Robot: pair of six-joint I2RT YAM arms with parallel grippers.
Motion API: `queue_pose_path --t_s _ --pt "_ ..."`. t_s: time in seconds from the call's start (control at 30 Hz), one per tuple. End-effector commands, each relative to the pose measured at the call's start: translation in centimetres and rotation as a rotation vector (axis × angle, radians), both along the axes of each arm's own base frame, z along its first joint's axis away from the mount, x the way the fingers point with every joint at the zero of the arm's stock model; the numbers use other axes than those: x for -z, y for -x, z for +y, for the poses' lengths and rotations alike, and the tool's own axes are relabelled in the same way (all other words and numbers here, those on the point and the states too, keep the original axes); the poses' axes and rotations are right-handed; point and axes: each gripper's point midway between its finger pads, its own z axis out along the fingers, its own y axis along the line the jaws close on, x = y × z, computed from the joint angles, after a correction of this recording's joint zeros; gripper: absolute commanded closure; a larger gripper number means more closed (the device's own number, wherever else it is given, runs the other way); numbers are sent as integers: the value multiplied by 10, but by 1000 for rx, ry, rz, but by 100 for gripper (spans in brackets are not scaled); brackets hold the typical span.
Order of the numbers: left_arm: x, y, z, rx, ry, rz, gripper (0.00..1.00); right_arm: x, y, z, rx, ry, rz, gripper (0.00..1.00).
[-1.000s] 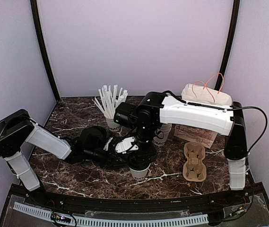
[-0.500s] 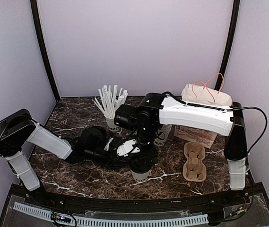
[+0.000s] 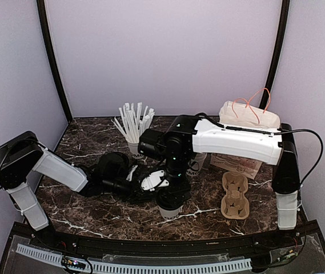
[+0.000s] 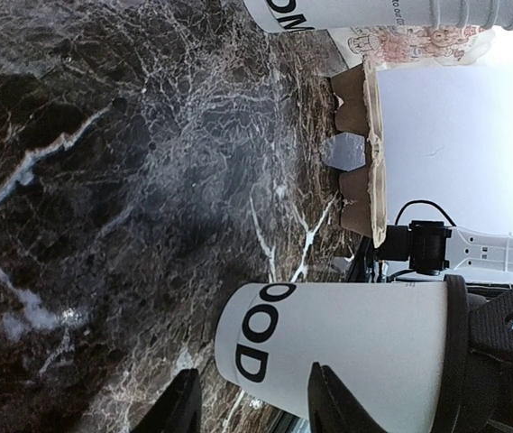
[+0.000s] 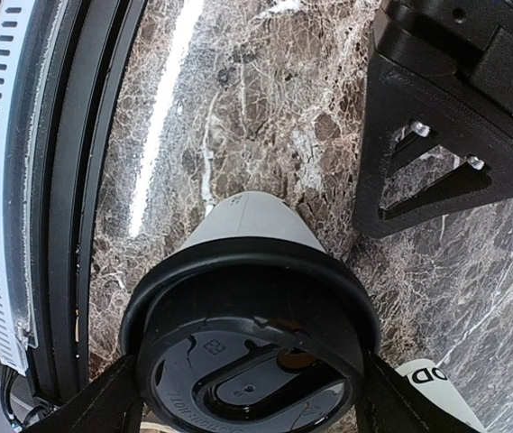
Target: Pack the takeout coffee
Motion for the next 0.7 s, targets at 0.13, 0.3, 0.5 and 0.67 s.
queue_pose_path --t_s 0.13,0.3,0.5,0.67 --pt "-35 -5 6 -35 26 -109 54 -10 3 1 3 -24 -19 17" --pt "-76 -4 16 -86 106 -185 51 -22 2 5 6 -68 -28 15" --pt "-87 4 22 -92 94 -167 50 -39 -1 10 14 -115 -42 3" --pt "-82 13 21 -83 65 -137 51 -55 -3 7 23 -154 -35 1"
